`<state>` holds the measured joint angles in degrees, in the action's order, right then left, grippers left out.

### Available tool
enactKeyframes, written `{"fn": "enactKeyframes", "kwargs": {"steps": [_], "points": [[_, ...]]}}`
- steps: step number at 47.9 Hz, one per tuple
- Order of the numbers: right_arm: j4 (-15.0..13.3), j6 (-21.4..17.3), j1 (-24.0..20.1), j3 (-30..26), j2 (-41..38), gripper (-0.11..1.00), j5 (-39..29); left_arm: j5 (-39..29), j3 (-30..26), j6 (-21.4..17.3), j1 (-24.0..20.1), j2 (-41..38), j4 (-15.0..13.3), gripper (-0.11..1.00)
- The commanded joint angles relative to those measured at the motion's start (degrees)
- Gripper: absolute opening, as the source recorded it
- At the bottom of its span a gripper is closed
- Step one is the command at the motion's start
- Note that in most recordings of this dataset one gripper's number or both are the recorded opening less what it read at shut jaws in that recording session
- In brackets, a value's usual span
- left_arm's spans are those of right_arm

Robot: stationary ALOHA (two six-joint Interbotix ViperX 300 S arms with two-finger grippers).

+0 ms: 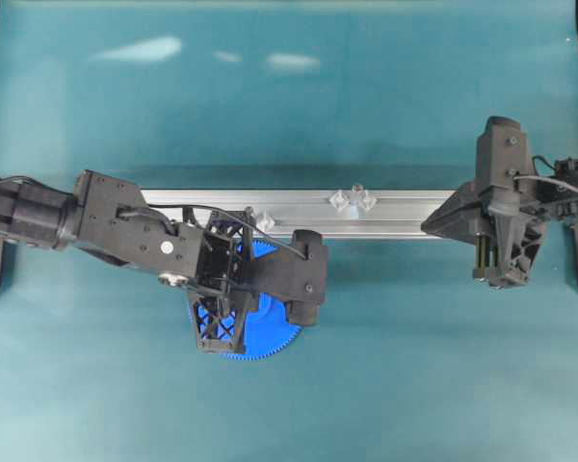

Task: Insert the large gear onto the shaft.
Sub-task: 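Close the left gripper on the blue gear's central hub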

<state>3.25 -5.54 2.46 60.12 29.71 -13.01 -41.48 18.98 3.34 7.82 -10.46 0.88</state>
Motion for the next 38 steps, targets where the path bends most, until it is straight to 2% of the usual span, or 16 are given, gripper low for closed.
{"fn": "enactKeyframes", "kwargs": {"steps": [1,3,7,15,20,23,38], "points": [[-0.1,-0.4,0.1,-1.0,0.4,0.08,0.5,0.1,-1.2,-0.1,0.3,1.1,0.2,0.03],[-0.1,-0.4,0.0,-1.0,0.4,0.08,0.5,-0.3,-1.3,-0.1,0.3,1.1,0.2,0.07],[-0.1,-0.4,0.0,-0.9,0.4,0.08,0.5,-1.1,-1.1,-0.1,0.2,1.1,0.2,0.23],[-0.1,-0.5,0.0,-1.0,0.6,0.08,0.3,-2.1,-1.1,-0.1,0.2,0.5,0.2,0.72],[-0.1,-0.5,-0.1,-0.7,1.0,0.08,0.3,-1.2,-1.3,-0.1,0.2,0.4,0.3,0.91],[-0.1,-0.5,-0.1,-0.5,1.3,0.08,0.3,-0.6,-1.2,-0.1,0.2,0.1,0.2,0.94],[-0.1,-0.6,-0.1,0.8,4.0,0.08,0.1,0.2,-1.5,-0.1,0.2,-1.4,0.3,0.94]]}}
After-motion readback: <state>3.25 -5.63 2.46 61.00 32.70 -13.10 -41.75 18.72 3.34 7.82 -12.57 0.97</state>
